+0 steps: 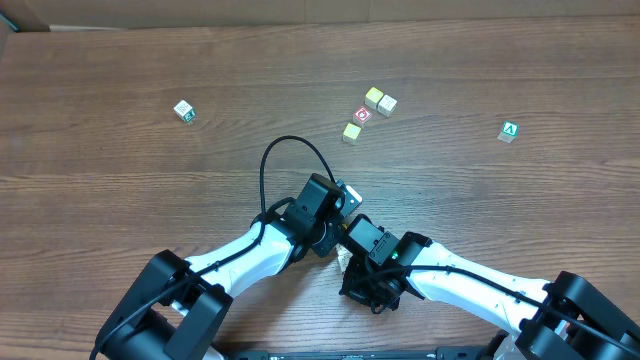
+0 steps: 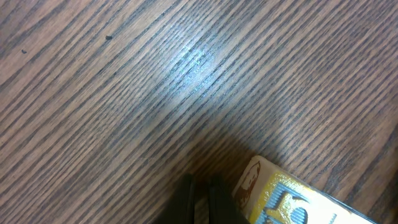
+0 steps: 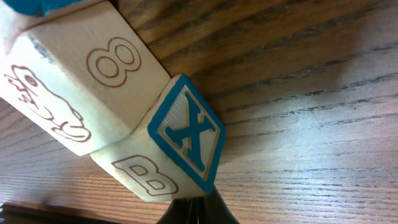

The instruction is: Flip 4 blocks

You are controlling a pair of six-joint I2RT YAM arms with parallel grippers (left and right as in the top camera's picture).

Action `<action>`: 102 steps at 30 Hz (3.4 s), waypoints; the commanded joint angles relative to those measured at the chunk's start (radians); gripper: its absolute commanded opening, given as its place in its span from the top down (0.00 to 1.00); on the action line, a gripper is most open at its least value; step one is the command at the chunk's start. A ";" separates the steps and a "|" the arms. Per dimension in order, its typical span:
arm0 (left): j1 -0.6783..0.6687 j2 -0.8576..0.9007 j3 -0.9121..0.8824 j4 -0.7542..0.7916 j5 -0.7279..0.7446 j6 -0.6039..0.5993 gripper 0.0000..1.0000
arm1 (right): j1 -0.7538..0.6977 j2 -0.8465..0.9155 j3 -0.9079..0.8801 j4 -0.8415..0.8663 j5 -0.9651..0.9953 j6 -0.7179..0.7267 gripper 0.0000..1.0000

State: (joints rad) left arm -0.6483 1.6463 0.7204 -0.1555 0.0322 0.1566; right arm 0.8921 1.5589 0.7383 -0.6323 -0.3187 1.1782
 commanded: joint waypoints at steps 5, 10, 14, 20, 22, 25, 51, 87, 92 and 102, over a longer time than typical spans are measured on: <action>-0.006 0.022 -0.019 -0.001 -0.014 -0.015 0.96 | 0.023 0.003 0.001 0.009 -0.006 0.005 0.96; -0.006 0.022 -0.019 -0.002 -0.014 -0.015 0.96 | 0.024 0.003 0.001 0.015 -0.005 0.008 0.96; -0.006 0.022 -0.019 0.002 -0.018 -0.014 0.96 | 0.024 0.003 0.001 0.016 -0.005 0.008 0.96; -0.006 0.022 -0.019 0.014 -0.017 -0.015 0.96 | 0.024 0.003 0.001 0.016 -0.005 0.008 0.96; -0.007 0.022 -0.019 0.014 -0.017 -0.015 0.96 | 0.024 0.003 0.001 0.017 -0.004 0.008 0.96; -0.007 0.022 -0.019 0.014 -0.013 -0.015 0.96 | 0.024 0.003 0.001 0.018 -0.005 0.008 0.96; 0.220 0.022 -0.019 -0.062 -0.014 -0.256 0.96 | 0.023 -0.005 0.098 -0.167 0.195 -0.113 0.96; 0.240 0.022 -0.019 -0.128 -0.014 -0.270 0.96 | 0.021 -0.005 0.098 -0.096 0.270 -0.214 0.96; 0.240 0.022 -0.019 -0.128 -0.014 -0.269 0.96 | 0.012 -0.005 0.098 -0.190 0.290 -0.099 0.96; 0.240 0.022 -0.019 -0.128 -0.014 -0.269 0.96 | 0.074 -0.005 0.098 -0.236 0.220 -0.077 0.96</action>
State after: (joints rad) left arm -0.4168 1.6390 0.7357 -0.2474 0.0353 -0.0994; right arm 0.9356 1.5589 0.8185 -0.8745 -0.0811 1.0809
